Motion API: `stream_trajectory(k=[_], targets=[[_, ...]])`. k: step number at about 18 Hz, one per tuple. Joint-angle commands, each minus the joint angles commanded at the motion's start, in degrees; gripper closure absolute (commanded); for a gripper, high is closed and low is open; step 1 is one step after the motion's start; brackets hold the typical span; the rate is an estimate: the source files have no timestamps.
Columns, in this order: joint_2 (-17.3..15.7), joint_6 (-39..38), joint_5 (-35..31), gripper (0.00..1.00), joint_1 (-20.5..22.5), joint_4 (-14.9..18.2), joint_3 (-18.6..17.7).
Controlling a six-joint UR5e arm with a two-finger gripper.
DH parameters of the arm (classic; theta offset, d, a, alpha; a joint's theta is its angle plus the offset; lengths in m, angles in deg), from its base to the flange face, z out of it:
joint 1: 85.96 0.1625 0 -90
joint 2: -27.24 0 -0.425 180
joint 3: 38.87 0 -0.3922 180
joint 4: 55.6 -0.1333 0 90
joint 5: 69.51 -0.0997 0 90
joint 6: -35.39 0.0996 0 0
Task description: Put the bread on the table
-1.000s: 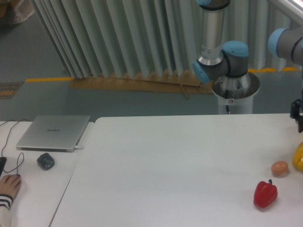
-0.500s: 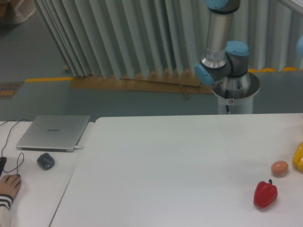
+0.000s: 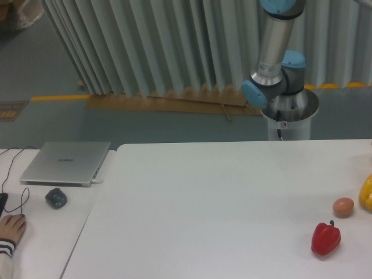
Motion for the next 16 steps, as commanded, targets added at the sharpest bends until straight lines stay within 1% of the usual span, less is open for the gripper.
stream_trajectory(k=[1, 2, 4, 6, 7, 8, 10, 12, 14, 16], targets=[[0.4, 0.9, 0.4, 0.0, -0.3, -0.2, 0.3], [0.9, 3.9, 0.3, 0.0, -0.8, -0.1, 0.3], [1.8, 13.8, -2.0, 0.0, -2.5, 0.1, -0.3], [2.1, 25.2, -4.4, 0.0, -3.3, 0.2, -0.4], [2.8, 30.6, -5.4, 0.0, -4.2, 0.3, -0.4], [3.2, 33.9, -6.7, 0.0, -5.2, 0.3, -0.3], [3.8, 38.2, -8.3, 0.0, -5.9, 0.2, -0.1], [4.7, 41.0, -7.8, 0.0, -6.3, 0.2, 0.3], [5.7, 41.1, -5.9, 0.0, -6.3, 0.1, 1.1], [6.6, 41.1, -2.5, 0.0, -6.0, 0.3, 3.7]])
